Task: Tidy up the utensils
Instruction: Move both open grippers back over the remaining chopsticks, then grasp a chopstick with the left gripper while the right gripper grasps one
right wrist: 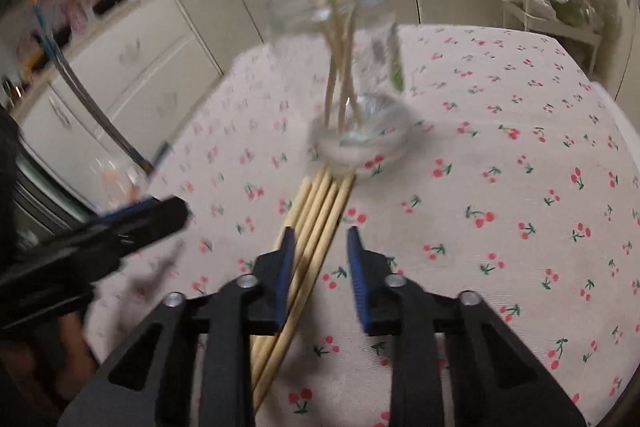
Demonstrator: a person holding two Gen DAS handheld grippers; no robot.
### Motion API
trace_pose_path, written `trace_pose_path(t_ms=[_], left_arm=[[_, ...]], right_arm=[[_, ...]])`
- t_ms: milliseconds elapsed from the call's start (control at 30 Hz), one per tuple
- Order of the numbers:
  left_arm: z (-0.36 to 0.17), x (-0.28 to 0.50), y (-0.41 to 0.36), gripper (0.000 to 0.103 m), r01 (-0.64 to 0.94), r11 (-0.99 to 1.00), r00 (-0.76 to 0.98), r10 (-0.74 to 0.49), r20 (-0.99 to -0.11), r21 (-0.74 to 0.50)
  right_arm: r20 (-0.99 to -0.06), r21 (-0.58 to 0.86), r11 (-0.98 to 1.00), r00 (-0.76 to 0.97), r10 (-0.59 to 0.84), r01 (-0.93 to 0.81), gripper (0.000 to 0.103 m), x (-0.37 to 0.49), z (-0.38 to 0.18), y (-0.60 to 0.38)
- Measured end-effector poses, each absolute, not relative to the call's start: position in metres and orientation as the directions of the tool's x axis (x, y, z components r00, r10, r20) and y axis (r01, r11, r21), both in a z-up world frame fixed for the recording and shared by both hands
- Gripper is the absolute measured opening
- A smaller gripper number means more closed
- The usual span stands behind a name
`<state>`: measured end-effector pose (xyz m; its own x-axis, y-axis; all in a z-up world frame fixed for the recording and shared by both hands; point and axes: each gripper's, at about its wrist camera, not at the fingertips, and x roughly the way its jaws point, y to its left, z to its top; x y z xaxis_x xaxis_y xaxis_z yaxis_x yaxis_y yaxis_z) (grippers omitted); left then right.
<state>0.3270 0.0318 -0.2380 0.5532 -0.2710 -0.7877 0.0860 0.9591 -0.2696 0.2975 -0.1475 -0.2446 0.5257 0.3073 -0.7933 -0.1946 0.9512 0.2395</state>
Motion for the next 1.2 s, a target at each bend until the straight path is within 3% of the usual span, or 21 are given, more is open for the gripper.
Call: trace_pose_path(t_ms=[133,367,600,1200], left_arm=[[-0.243,0.324,0.026,0.055,0.109,0.962,0.53,-0.271,-0.804,-0.252],[-0.258,0.329,-0.008,0.055,0.165,0.965,0.486,-0.26,-0.834,-0.205],[-0.268,0.339,-0.023,0.055,0.17,0.979,0.483,-0.18,-0.857,-0.111],[-0.268,0.352,-0.027,0.054,0.146,0.989,0.483,-0.086,-0.871,-0.016]], right_arm=[[-0.802,0.208,0.957,0.524,0.286,-0.204,0.013,0.292,-0.244,-0.155],[-0.815,0.175,0.96,0.515,0.266,-0.219,0.009,0.289,-0.244,-0.176],[-0.825,0.178,0.951,0.488,0.284,-0.253,0.01,0.297,-0.245,-0.183],[-0.842,0.167,0.94,0.454,0.293,-0.296,0.011,0.304,-0.243,-0.18]])
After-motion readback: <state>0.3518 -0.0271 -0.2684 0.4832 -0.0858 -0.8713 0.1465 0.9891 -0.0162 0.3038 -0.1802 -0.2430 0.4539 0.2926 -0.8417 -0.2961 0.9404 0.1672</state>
